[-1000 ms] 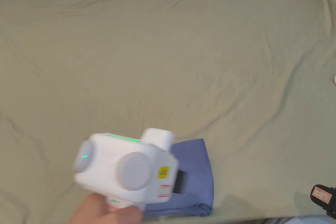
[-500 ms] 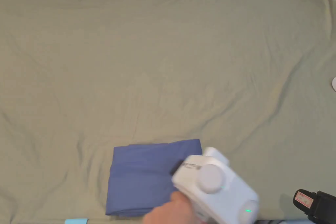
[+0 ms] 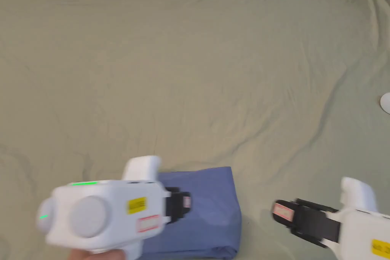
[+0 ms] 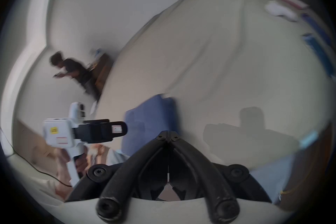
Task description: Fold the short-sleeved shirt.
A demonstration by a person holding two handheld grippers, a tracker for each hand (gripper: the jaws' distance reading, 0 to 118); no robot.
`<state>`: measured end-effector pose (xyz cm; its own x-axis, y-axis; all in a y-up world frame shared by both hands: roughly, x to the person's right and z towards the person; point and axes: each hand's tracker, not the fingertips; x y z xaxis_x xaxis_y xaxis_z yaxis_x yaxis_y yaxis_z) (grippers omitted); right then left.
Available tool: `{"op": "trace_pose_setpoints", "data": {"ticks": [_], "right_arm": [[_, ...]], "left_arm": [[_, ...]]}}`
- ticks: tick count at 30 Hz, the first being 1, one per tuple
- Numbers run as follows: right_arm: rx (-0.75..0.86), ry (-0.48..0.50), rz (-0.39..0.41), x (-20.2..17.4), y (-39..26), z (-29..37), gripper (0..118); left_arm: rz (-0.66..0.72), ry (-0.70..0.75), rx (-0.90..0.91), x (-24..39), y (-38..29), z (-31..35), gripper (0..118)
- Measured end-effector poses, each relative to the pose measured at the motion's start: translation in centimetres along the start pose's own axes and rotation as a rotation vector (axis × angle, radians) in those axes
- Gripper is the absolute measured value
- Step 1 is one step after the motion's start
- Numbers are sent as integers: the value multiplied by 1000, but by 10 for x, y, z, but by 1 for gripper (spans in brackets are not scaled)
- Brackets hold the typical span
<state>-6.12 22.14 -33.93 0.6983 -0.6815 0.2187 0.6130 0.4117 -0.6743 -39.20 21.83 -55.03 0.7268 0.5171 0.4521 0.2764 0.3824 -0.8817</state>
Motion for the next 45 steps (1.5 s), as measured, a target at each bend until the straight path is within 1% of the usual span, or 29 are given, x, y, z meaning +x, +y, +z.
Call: {"op": "trace_pose_setpoints", "data": {"ticks": [1,3,4,5,7,8,9,10,11,13,14,16,18,19,21,22,23,24,25,30,34,35,36,37,39,40,42,43,45], "right_arm": [[-52,56,-2,-5,5,-21,0],[-116,196,4,-7,10,-61,0],[-165,263,-22,-4,11,-83,0],[-193,307,-41,-1,11,-99,0],[-216,375,-71,12,7,-124,0],[-241,375,-108,20,5,-135,0],[-264,362,-148,27,4,-141,0],[-264,335,-162,34,2,-147,0],[-273,345,-175,41,0,-151,0],[-318,435,-267,56,-3,-156,0],[-311,438,-291,61,-3,-156,0],[-312,409,-284,67,-2,-156,0],[-305,388,-296,69,-1,-154,0],[-303,395,-306,66,-2,-152,0],[-302,389,-302,65,-3,-153,0],[-303,391,-302,65,-3,-153,0],[-305,392,-310,65,-3,-153,0],[-307,392,-316,65,-3,-153,0],[-306,393,-315,64,-3,-153,0],[-309,380,-309,59,-3,-153,0],[-312,380,-319,60,-2,-153,0],[-313,379,-317,58,-2,-153,0],[-314,378,-317,58,-2,-153,0],[-314,376,-318,57,-2,-153,0],[-313,371,-316,57,-1,-152,0],[-312,366,-314,55,-1,-151,0],[-305,340,-297,48,2,-144,0],[-298,318,-270,43,4,-139,0],[-289,307,-227,33,7,-128,0]], "left_arm": [[68,8,18,-29,-2,11,0],[169,-54,22,-66,-10,22,0],[217,-75,21,-83,-13,24,0],[239,-79,24,-98,-15,26,0],[223,-88,0,-120,-15,24,0],[242,-89,-13,-129,-17,23,0],[276,-138,-2,-137,-19,21,0],[299,-182,-7,-138,-21,15,0],[310,-198,-17,-143,-22,12,0],[278,-247,-45,-146,-19,3,0],[276,-234,-41,-147,-19,3,0],[298,-314,-52,-150,-16,-3,0],[289,-221,-41,-149,-14,-1,0],[263,-216,-33,-151,-13,0,0],[275,-253,-42,-154,-11,0,2],[276,-308,-58,-156,-11,0,26],[274,-357,-81,-155,-10,-4,82],[266,-387,-120,-152,-11,-9,114],[241,-417,-148,-147,-11,-13,118],[253,-443,-138,-153,-4,-38,118],[296,-610,-162,-155,6,-61,118],[306,-616,-184,-153,8,-68,117],[299,-609,-207,-151,9,-74,112],[282,-629,-210,-148,11,-77,103],[267,-593,-213,-140,9,-81,59],[265,-535,-215,-142,10,-81,31],[263,-445,-200,-152,10,-82,26],[284,-494,-208,-153,9,-81,25],[261,-509,-202,-149,12,-73,25]]}}
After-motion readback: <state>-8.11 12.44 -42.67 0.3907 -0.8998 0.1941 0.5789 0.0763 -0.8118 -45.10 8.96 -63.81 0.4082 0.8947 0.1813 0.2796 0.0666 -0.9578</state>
